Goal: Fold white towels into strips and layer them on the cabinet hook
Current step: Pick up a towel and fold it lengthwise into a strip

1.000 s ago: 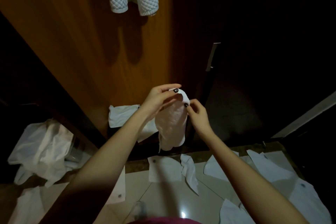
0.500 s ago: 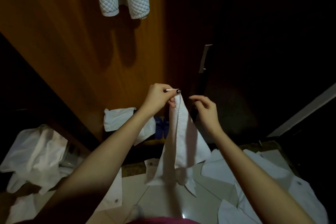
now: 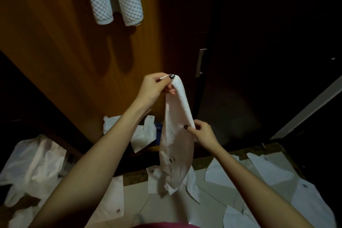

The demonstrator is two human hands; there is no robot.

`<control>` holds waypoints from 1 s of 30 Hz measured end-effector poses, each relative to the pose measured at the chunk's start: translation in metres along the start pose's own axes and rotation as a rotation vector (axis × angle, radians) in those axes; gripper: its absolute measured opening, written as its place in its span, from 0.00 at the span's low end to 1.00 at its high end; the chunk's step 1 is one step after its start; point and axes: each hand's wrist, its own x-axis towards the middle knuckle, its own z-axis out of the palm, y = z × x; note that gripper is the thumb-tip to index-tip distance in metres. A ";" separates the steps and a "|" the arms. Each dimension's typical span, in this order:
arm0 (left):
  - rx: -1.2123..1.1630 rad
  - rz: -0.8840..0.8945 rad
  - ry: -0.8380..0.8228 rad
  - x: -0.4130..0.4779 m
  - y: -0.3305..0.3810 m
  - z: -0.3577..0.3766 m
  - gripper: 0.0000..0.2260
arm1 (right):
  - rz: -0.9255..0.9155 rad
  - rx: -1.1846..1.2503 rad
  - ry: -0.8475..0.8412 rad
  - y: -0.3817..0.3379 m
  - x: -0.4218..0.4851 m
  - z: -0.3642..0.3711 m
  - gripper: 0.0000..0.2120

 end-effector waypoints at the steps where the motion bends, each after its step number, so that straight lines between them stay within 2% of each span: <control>1: -0.001 -0.006 0.025 0.001 0.000 -0.008 0.14 | 0.006 -0.021 -0.051 0.003 0.001 -0.002 0.05; 4: 0.017 -0.017 0.083 0.003 -0.003 -0.028 0.16 | -0.005 -0.076 -0.127 0.011 0.003 -0.005 0.04; 8: -0.028 -0.045 0.158 -0.003 -0.004 -0.045 0.12 | 0.001 -0.167 -0.080 0.019 0.006 -0.011 0.08; 12: -0.022 -0.040 0.097 -0.013 -0.004 -0.039 0.15 | -0.020 -0.149 -0.113 0.012 0.009 -0.005 0.02; 15: -0.031 -0.025 0.071 -0.017 -0.001 -0.026 0.15 | 0.024 -0.138 -0.283 -0.005 0.007 0.020 0.22; 16: -0.033 -0.017 0.068 -0.018 0.000 -0.024 0.14 | 0.026 -0.120 -0.324 -0.011 0.006 0.030 0.24; 20: -0.075 -0.014 0.107 -0.028 0.002 -0.035 0.10 | 0.034 -0.074 -0.279 -0.017 0.003 0.054 0.11; 23: -0.317 -0.059 0.148 -0.038 0.001 -0.049 0.08 | 0.055 -0.119 -0.258 -0.011 -0.001 0.059 0.06; 26: -0.473 -0.038 0.206 -0.044 0.003 -0.059 0.08 | 0.068 -0.159 -0.227 -0.013 -0.005 0.067 0.11; 30: -0.243 -0.014 0.344 -0.051 -0.006 -0.084 0.10 | 0.083 -0.205 -0.251 -0.023 -0.011 0.053 0.10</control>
